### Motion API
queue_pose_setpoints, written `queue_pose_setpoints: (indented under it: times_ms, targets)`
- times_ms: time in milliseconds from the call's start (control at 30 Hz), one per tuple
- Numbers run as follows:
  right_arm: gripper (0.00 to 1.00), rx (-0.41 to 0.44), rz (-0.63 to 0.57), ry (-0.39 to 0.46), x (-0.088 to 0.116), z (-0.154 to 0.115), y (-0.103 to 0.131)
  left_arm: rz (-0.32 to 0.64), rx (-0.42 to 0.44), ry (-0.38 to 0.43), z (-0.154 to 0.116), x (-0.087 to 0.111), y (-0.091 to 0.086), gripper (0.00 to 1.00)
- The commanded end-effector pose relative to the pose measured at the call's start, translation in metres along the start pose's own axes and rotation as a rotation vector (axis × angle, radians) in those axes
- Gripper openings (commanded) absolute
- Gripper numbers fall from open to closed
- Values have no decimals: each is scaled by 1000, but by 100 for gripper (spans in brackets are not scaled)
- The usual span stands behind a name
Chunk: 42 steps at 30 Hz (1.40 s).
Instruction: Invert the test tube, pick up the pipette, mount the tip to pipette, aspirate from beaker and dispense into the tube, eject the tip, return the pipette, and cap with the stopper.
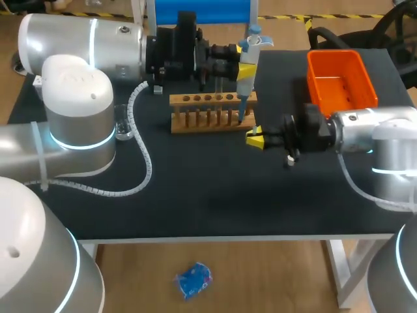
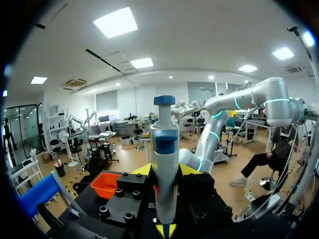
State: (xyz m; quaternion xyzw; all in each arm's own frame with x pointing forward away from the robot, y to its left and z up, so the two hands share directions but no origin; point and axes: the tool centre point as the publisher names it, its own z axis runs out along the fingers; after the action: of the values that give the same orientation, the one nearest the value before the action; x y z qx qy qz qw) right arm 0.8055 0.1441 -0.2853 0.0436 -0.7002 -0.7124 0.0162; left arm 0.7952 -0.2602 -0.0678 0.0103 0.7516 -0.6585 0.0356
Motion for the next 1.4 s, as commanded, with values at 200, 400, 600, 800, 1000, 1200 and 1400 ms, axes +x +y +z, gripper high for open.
queue_pose_setpoints:
  times_ms: [200,400,600,800,1000,1200,1400]
  targets:
    - [0,9,-13,31,-12,17,-4,1,2,-1,0,0,0,0]
    - [0,30,-34,55,-15,23,0,1,2,-1,0,0,0,0]
    - [0,64,-46,75,-14,24,4,1,2,-1,0,0,0,0]
    - [0,99,-63,81,-15,23,10,1,2,-1,0,0,0,0]
    - [0,115,-76,95,-15,26,15,1,2,-1,0,0,0,0]
    - [0,125,-87,104,-11,27,18,1,2,-1,0,0,0,0]
    - [0,129,-96,105,-9,25,20,1,2,-1,0,0,0,0]
